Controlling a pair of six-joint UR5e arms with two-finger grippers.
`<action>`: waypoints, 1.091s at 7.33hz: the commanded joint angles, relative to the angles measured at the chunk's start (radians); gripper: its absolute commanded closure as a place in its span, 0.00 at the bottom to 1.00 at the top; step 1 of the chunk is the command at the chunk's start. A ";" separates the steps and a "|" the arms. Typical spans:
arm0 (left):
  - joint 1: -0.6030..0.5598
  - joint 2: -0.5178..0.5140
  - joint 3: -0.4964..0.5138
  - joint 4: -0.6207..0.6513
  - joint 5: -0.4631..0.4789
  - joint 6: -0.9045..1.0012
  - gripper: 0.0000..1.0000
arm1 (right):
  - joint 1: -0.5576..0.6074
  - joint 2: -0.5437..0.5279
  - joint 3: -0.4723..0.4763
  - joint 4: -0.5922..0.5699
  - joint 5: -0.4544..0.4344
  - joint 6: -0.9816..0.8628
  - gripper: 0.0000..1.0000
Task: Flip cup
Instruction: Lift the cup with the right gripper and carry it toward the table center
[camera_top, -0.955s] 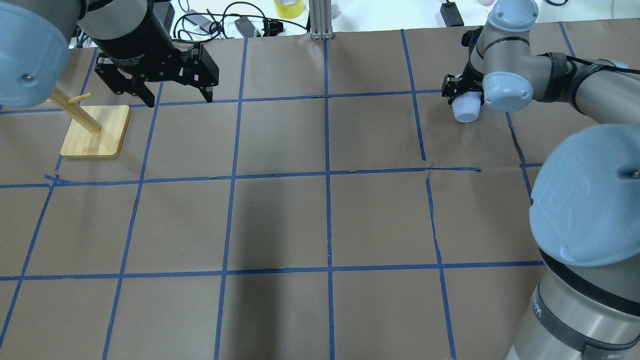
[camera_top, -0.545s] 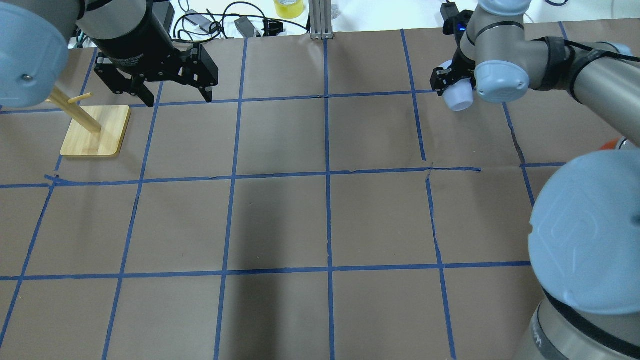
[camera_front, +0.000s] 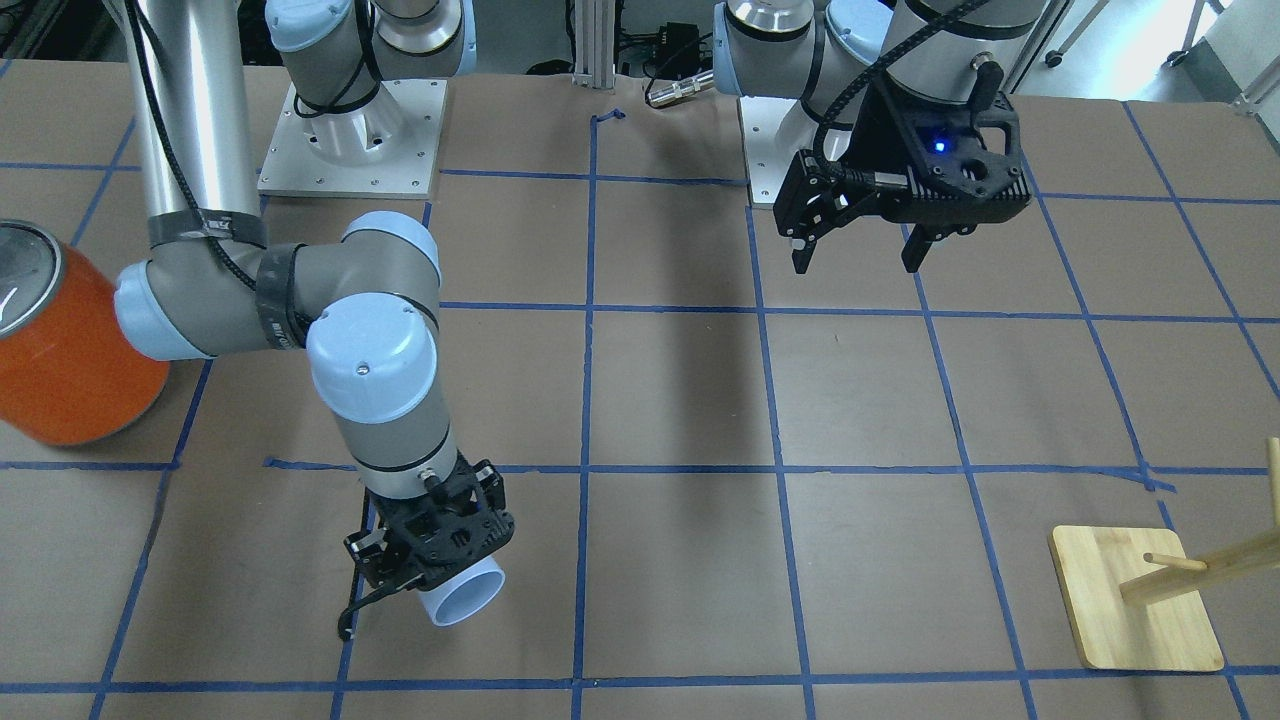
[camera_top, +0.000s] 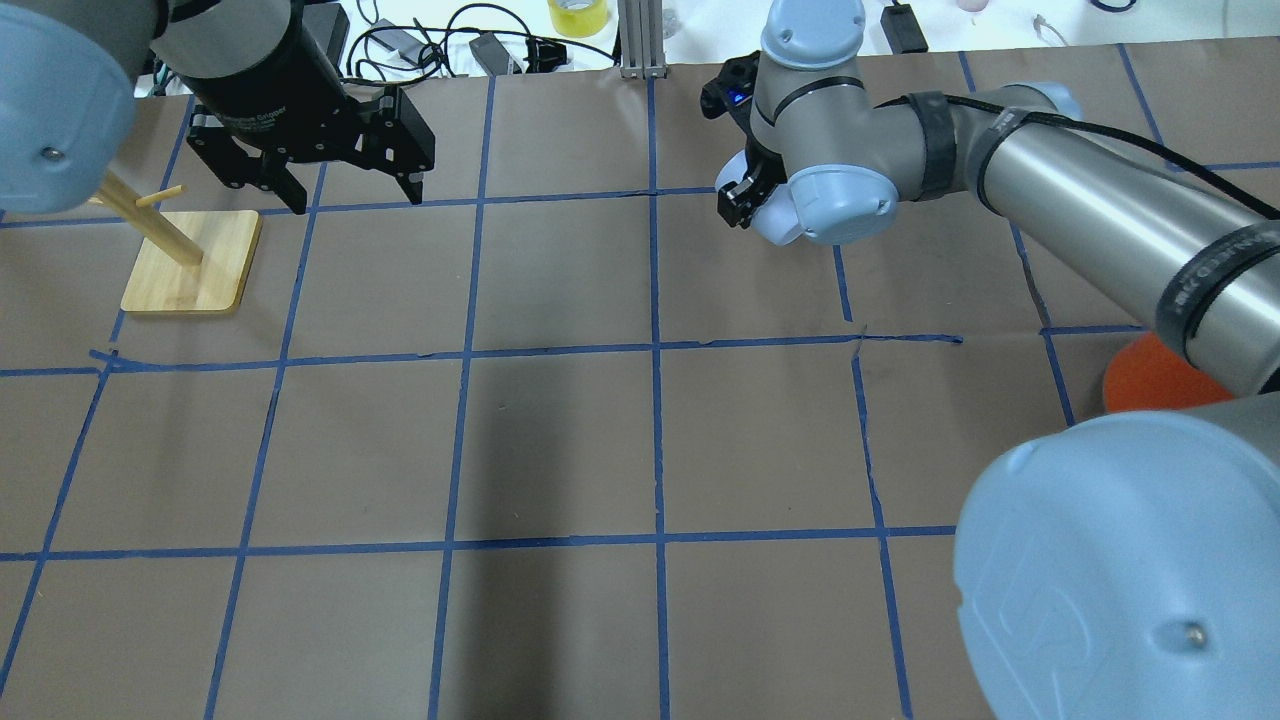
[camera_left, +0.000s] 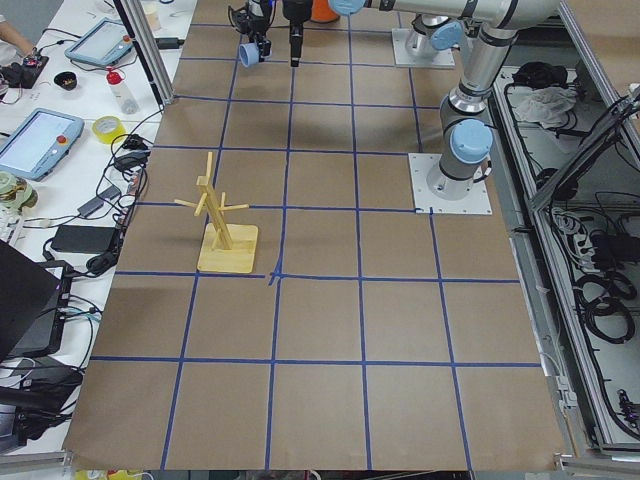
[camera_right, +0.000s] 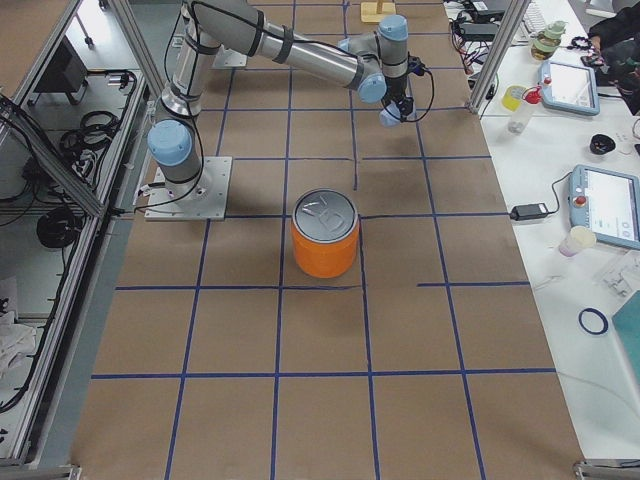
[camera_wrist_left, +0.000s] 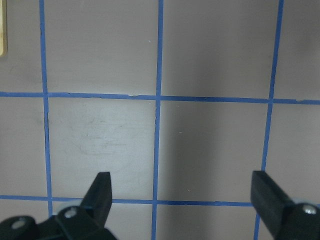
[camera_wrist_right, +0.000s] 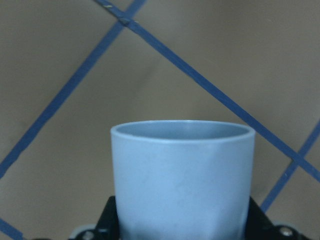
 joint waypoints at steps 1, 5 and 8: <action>0.003 0.000 0.001 -0.001 0.001 0.006 0.00 | 0.056 0.003 -0.005 -0.044 0.052 -0.284 0.71; 0.005 0.000 0.001 -0.003 0.001 0.011 0.00 | 0.191 0.072 -0.051 -0.053 0.053 -0.683 0.72; 0.005 0.000 0.001 -0.003 -0.001 0.011 0.00 | 0.260 0.099 -0.044 -0.055 0.088 -0.691 0.71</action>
